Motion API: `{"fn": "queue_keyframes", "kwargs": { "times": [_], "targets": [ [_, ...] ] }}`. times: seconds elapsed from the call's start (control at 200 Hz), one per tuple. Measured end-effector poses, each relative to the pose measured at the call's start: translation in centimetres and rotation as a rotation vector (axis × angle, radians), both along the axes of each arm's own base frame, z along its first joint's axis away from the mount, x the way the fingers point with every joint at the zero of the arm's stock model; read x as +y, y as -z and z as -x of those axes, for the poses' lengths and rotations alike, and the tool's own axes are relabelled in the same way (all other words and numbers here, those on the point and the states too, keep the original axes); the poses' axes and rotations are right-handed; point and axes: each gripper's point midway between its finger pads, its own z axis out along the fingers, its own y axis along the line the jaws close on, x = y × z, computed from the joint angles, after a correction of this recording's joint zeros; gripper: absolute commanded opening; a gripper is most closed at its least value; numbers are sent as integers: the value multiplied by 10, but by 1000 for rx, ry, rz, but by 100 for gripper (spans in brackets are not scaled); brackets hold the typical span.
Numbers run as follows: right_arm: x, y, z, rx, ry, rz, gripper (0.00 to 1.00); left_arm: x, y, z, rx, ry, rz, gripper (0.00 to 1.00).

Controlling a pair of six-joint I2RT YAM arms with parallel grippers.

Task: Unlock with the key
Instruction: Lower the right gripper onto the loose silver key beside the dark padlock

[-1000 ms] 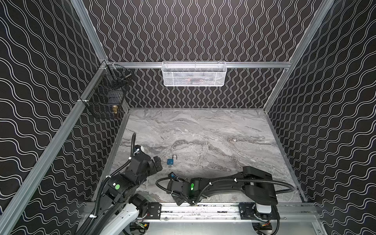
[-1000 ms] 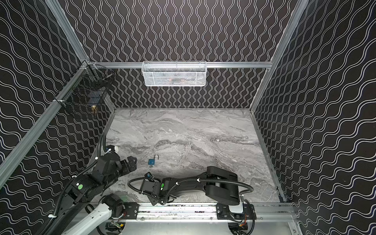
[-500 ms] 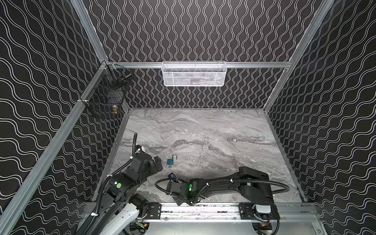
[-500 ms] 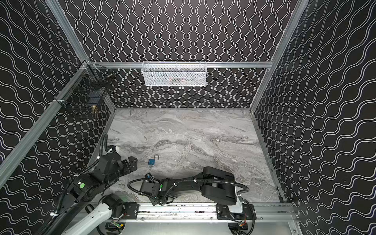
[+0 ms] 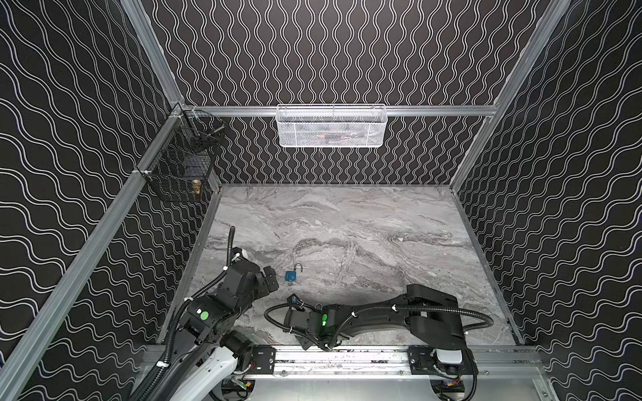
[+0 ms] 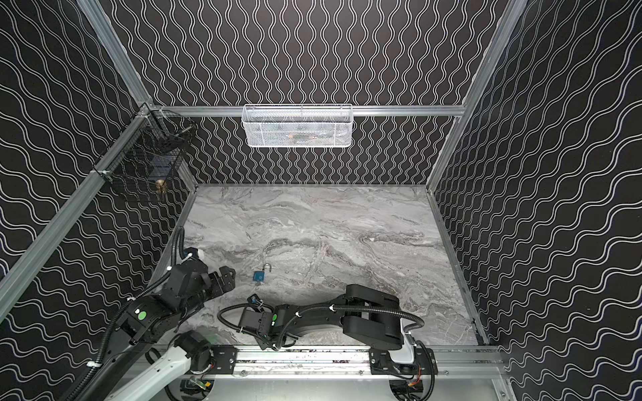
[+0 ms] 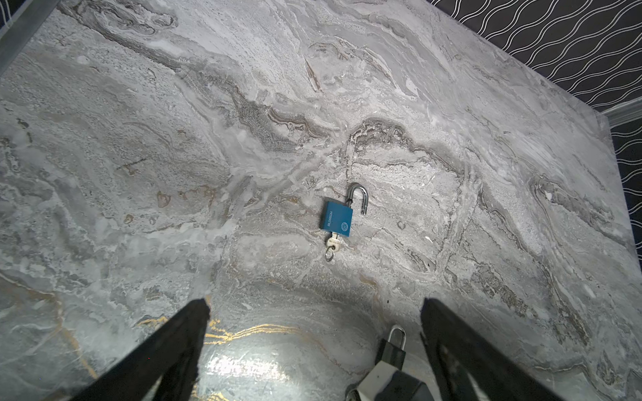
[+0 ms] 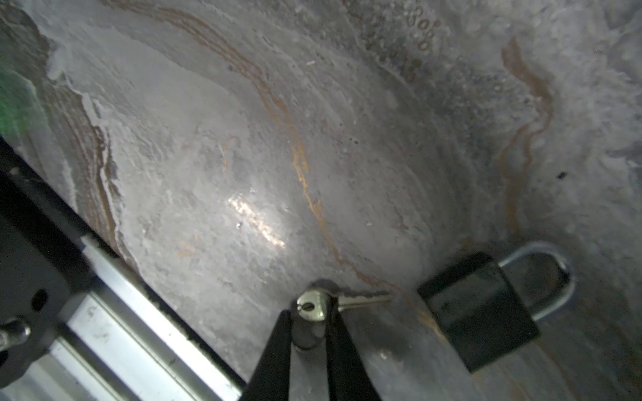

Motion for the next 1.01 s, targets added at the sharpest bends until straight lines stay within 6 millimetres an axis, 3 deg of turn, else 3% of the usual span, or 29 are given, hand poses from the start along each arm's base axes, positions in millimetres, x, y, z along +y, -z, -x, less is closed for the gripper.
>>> {"fn": "queue_keyframes", "kwargs": {
  "times": [0.41, 0.711, 0.836, 1.006],
  "targets": [
    [-9, -1, -3, -14, 17, 18, 4, -6, 0, -3, -3, 13, 24, 99],
    [-18, -20, -16, -34, 49, -25, 0, -8, -1, -4, -7, 16, 35, 99],
    [-20, -27, -21, -37, 61, -49, 0, -10, -2, -4, -9, 21, 43, 99],
    [-16, -31, -18, -30, 31, -70, 10, -11, -1, -5, -5, 23, 44, 99]
  ]
}}
